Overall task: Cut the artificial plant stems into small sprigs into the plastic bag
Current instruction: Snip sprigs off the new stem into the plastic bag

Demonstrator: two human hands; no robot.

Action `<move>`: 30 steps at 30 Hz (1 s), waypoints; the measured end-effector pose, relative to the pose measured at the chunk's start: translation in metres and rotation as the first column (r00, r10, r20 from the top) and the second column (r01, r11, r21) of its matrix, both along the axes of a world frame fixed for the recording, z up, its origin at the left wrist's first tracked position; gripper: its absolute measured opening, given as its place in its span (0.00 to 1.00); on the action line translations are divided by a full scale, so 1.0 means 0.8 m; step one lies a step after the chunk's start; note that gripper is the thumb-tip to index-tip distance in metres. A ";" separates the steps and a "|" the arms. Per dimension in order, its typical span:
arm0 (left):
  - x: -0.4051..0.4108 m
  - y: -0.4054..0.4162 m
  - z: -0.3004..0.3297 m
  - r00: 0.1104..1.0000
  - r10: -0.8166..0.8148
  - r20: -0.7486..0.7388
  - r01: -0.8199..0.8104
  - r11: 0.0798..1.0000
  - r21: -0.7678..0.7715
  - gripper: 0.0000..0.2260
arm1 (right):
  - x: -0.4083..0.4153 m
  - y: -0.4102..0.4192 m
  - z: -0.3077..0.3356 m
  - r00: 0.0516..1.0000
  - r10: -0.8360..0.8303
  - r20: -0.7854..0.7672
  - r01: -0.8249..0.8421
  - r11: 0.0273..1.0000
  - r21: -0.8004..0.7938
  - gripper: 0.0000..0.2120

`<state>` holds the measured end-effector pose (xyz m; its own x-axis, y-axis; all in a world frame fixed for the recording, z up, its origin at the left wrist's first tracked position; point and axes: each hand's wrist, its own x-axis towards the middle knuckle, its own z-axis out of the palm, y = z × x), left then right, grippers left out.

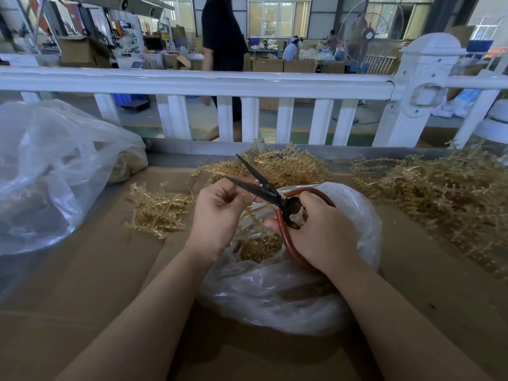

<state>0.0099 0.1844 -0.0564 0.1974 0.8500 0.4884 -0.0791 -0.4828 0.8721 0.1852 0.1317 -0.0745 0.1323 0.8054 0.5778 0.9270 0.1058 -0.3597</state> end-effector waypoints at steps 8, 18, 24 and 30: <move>0.001 0.001 0.000 0.999 -0.030 0.019 0.031 0.999 -0.018 0.06 | -0.001 -0.002 -0.002 0.998 0.006 -0.057 -0.002 0.998 0.064 0.34; -0.002 0.003 0.002 0.987 -0.121 0.101 0.125 0.991 -0.037 0.04 | 0.000 -0.002 -0.001 0.998 0.025 -0.060 -0.020 0.996 0.089 0.37; -0.002 0.003 0.000 0.995 -0.094 0.019 0.094 0.996 -0.009 0.14 | -0.001 -0.003 0.000 0.997 0.040 -0.059 -0.035 0.996 0.085 0.34; -0.003 0.007 -0.003 0.998 -0.039 -0.052 0.040 0.999 0.024 0.09 | 0.000 -0.003 -0.001 1.000 0.009 -0.023 -0.007 0.996 0.086 0.33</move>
